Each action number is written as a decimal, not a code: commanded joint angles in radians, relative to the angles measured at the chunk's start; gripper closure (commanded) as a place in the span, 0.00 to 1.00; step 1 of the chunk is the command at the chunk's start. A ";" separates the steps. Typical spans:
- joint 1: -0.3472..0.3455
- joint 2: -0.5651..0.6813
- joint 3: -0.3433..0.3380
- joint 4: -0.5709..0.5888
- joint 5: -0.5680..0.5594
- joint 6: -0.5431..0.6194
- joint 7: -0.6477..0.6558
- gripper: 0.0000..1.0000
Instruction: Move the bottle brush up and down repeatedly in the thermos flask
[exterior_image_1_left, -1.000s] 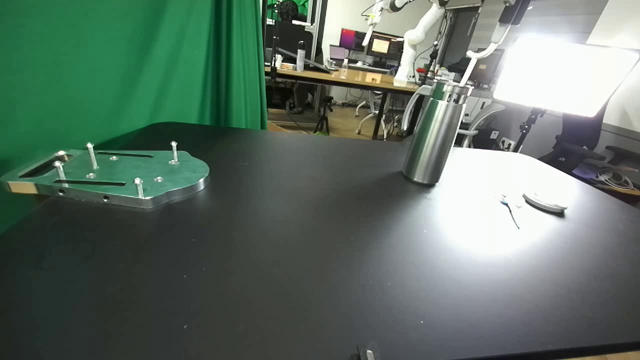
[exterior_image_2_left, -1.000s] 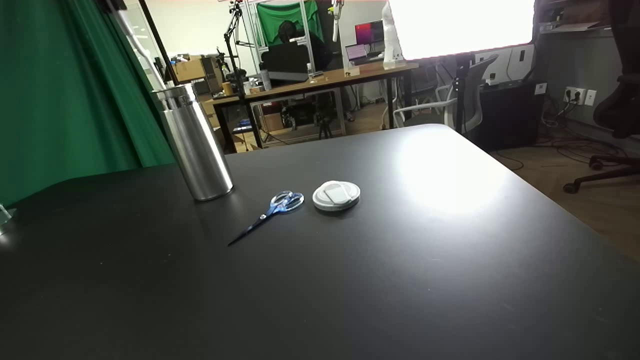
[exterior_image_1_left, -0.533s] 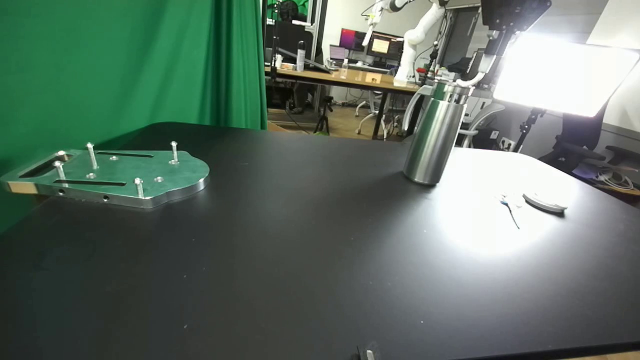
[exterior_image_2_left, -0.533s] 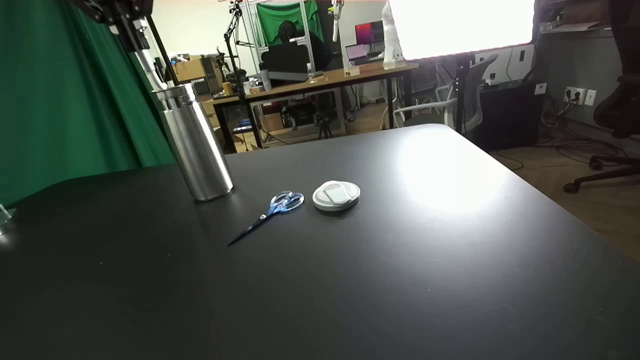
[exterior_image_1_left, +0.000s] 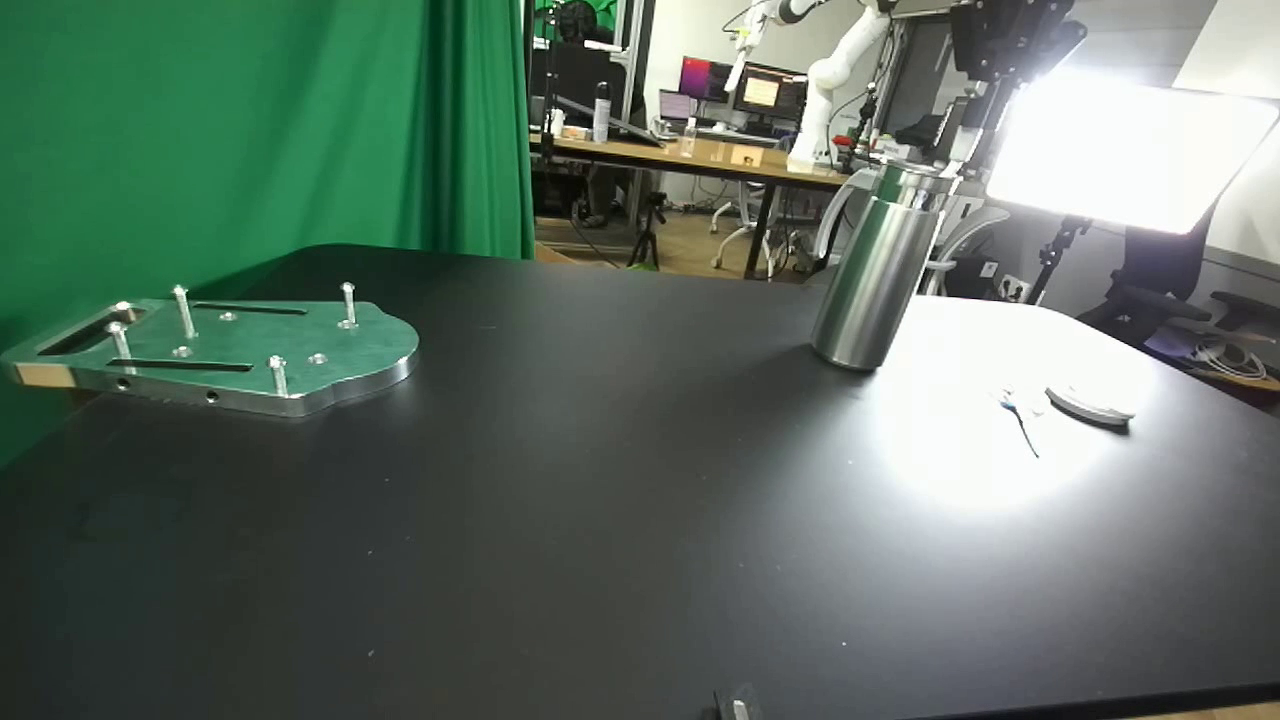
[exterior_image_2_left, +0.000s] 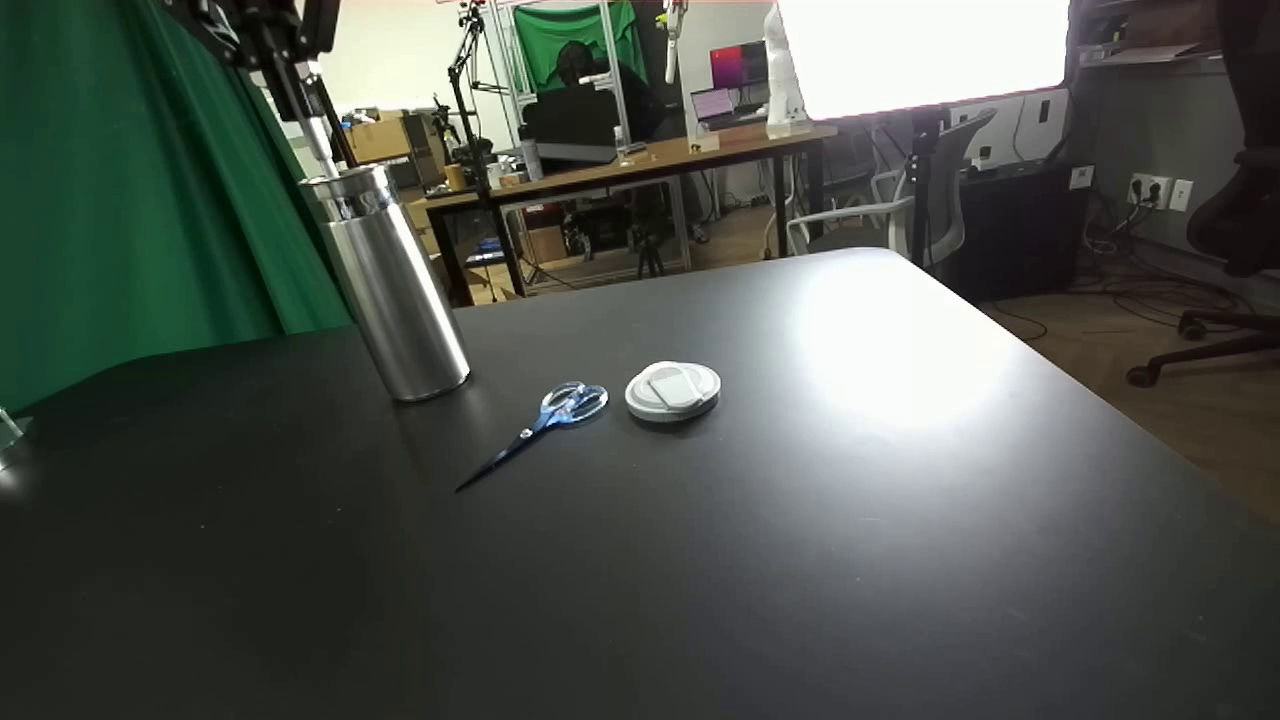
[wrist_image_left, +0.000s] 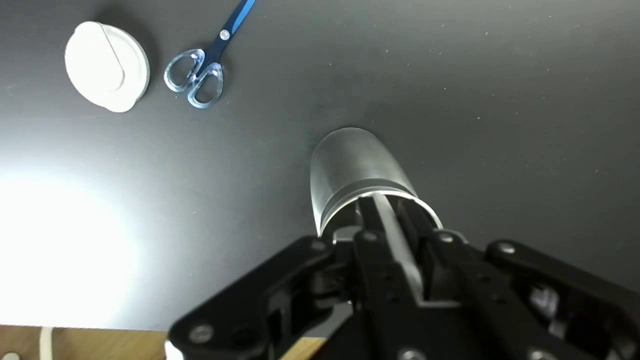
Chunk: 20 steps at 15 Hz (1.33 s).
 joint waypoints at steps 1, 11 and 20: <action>-0.014 0.025 0.002 0.059 0.012 -0.052 0.025 0.96; -0.014 0.109 0.011 0.116 0.014 -0.050 0.033 0.96; -0.015 0.123 0.017 0.153 0.008 -0.068 0.035 0.96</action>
